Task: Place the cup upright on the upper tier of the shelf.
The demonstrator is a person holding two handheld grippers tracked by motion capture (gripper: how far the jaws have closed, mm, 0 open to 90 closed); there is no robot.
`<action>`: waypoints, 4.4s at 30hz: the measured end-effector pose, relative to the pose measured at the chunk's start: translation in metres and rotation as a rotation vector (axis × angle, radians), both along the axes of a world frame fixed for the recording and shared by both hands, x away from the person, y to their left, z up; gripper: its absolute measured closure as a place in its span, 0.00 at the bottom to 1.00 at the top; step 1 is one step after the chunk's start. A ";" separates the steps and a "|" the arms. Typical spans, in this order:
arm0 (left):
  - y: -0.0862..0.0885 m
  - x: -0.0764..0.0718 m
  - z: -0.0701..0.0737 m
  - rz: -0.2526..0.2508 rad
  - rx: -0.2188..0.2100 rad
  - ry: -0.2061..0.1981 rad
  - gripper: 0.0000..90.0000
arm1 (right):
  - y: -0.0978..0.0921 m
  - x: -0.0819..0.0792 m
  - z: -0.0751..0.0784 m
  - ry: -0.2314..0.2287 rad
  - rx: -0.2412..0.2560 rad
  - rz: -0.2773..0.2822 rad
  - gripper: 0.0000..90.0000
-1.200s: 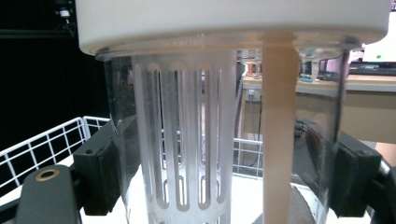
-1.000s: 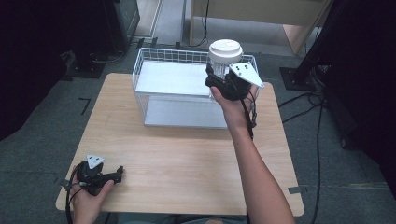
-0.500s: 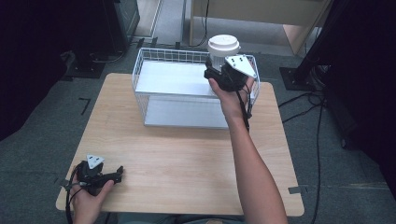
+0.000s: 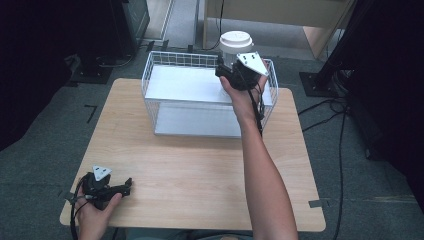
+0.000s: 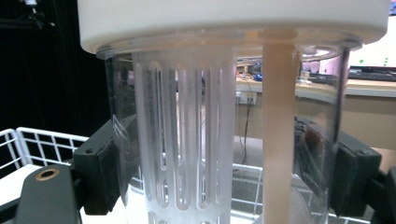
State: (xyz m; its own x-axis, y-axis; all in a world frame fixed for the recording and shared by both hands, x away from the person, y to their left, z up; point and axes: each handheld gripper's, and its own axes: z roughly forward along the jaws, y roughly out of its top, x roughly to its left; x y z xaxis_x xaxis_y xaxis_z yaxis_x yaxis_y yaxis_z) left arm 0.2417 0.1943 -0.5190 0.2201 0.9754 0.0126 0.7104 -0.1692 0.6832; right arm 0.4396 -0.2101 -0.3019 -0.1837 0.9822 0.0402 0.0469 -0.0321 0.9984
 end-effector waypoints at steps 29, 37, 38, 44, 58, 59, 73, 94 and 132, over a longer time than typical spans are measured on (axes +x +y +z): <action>0.000 0.000 0.000 -0.001 0.001 0.001 0.00 | -0.009 0.001 -0.008 -0.021 0.025 0.031 0.18; 0.000 0.000 0.000 0.000 0.001 0.000 0.00 | -0.015 -0.007 -0.002 -0.008 0.024 0.064 0.00; 0.000 0.000 0.000 0.000 0.001 0.001 0.00 | -0.015 -0.007 -0.002 -0.001 0.013 0.066 0.00; 0.000 0.000 0.000 0.000 0.000 0.001 0.00 | -0.017 -0.009 -0.003 0.021 -0.006 0.038 0.00; 0.000 0.000 0.000 -0.001 0.001 0.001 0.00 | -0.031 -0.034 0.000 -0.016 0.011 0.088 0.00; 0.000 0.000 0.000 0.000 0.001 0.001 0.00 | -0.032 -0.036 -0.001 -0.016 0.009 0.093 0.00; 0.000 0.000 0.000 -0.002 0.003 0.000 0.00 | -0.047 -0.062 -0.016 -0.026 0.004 0.127 0.00; -0.001 0.001 0.000 0.005 0.002 -0.001 0.00 | -0.069 -0.106 -0.050 -0.027 -0.017 0.176 0.00; -0.002 0.001 0.000 0.008 0.001 0.001 0.00 | -0.133 -0.174 -0.093 -0.009 -0.008 0.127 0.00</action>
State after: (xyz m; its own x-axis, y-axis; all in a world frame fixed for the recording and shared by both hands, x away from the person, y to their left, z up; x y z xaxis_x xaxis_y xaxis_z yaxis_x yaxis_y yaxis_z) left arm 0.2427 0.1927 -0.5189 0.2122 0.9771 0.0139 0.7121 -0.1644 0.6825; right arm 0.2658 -0.3428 -0.3953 -0.3068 0.9513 0.0307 0.0412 -0.0189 0.9990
